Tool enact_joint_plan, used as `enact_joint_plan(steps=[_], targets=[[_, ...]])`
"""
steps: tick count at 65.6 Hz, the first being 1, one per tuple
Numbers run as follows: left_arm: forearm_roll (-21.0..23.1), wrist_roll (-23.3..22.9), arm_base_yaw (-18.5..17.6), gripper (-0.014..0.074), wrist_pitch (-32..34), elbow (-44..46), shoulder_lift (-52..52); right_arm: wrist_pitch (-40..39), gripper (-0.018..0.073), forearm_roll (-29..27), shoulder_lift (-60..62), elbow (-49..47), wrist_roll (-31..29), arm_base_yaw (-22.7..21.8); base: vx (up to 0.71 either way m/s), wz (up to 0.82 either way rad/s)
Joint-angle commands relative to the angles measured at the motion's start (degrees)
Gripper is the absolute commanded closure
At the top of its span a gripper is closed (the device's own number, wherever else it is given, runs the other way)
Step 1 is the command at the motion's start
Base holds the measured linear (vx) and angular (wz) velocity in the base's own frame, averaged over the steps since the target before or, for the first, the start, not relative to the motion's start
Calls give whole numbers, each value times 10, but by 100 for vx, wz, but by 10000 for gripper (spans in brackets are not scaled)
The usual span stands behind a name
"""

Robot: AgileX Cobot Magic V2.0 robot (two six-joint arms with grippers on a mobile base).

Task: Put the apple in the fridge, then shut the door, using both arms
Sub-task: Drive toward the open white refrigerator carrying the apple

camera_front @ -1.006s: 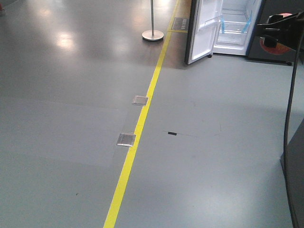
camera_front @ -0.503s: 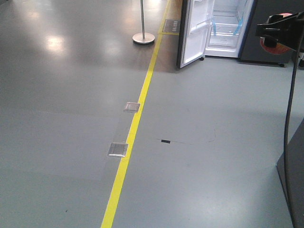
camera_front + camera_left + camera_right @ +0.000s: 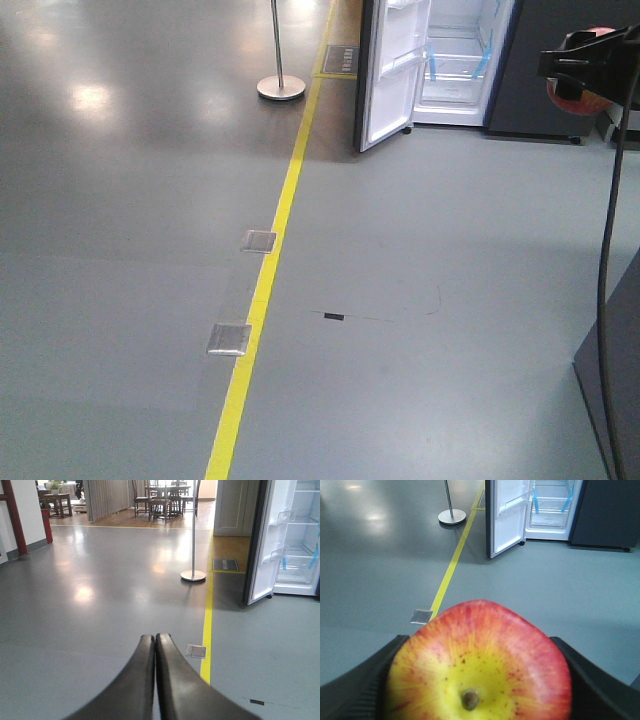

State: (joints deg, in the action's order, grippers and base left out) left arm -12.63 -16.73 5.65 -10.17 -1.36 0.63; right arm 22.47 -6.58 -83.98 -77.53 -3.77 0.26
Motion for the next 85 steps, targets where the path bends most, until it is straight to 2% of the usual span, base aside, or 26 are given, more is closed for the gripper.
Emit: enact_joint_plan(steps=[1, 85], targets=[[0, 0, -5, 602, 39, 10, 9, -48, 345, 0, 21, -17, -5, -3, 16, -9], [0, 0, -5, 602, 39, 10, 9, -48, 345, 0, 21, -17, -5, -3, 16, -5]])
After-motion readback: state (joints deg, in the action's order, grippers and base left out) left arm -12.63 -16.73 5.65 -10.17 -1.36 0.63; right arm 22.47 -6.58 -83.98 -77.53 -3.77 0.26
